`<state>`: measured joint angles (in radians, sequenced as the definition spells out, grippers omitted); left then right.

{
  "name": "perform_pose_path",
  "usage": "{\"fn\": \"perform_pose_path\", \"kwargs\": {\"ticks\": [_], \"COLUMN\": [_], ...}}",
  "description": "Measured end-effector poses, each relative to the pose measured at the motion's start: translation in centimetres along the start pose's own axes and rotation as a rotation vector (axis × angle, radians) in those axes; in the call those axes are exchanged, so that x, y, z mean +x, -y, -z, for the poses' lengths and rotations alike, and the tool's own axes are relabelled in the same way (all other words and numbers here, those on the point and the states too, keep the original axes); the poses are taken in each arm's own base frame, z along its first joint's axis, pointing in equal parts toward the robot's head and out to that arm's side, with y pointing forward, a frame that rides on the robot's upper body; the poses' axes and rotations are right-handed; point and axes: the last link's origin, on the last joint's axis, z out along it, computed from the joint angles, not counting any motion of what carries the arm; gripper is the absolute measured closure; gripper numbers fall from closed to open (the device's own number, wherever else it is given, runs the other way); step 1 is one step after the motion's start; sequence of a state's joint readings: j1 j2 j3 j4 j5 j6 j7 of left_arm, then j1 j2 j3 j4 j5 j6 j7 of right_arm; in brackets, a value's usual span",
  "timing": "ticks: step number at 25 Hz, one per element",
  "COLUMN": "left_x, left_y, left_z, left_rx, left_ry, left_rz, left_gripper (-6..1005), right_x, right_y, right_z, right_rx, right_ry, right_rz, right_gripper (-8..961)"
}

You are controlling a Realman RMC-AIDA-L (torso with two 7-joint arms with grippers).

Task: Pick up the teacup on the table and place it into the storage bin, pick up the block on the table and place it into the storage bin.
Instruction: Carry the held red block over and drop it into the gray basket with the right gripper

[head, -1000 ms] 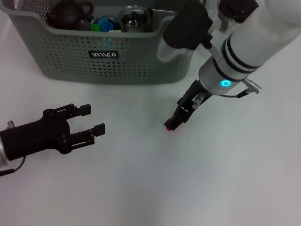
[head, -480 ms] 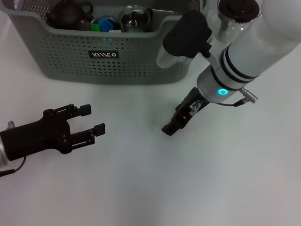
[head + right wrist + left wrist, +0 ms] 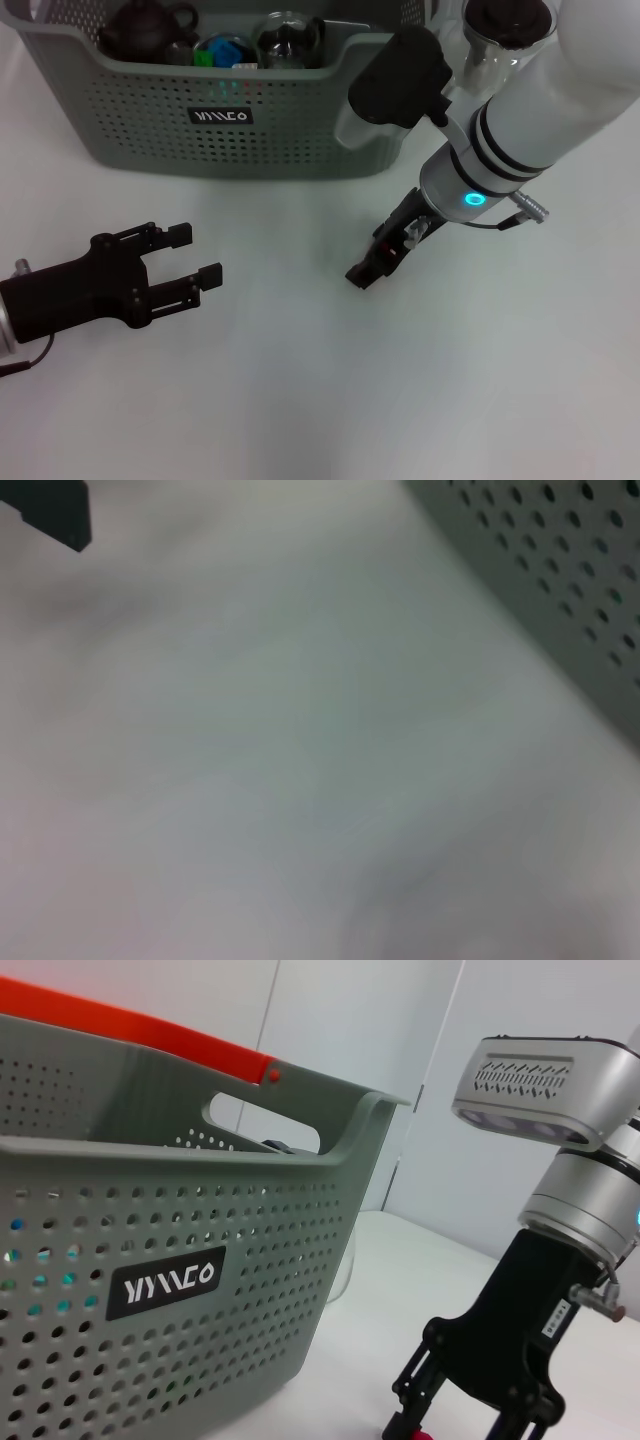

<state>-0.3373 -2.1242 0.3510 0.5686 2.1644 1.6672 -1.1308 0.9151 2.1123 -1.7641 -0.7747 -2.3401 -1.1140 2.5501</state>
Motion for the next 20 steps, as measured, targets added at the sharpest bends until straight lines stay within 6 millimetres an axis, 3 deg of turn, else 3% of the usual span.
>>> {"fn": "perform_pose_path", "kwargs": {"ticks": [8, 13, 17, 20], "left_x": [-0.1, -0.1, -0.1, 0.0], "left_y": [0.0, -0.1, -0.1, -0.1], "left_z": [0.1, 0.1, 0.2, 0.1], "left_rx": [0.003, 0.002, 0.003, -0.001], "left_ry": [0.000, -0.001, -0.001, -0.001], "left_rz": [0.002, 0.006, 0.007, 0.004], "left_gripper": [259, 259, 258, 258], "right_x": [-0.3, -1.4, -3.4, -5.6], "right_y": [-0.6, -0.5, -0.7, -0.6], "right_z": [2.5, 8.3, 13.8, 16.2], "right_rx": [-0.035, -0.066, -0.001, 0.056], "right_ry": [0.056, 0.221, 0.417, 0.540], "right_rz": [0.009, 0.012, 0.074, 0.108], "right_gripper": [259, 259, 258, 258]}}
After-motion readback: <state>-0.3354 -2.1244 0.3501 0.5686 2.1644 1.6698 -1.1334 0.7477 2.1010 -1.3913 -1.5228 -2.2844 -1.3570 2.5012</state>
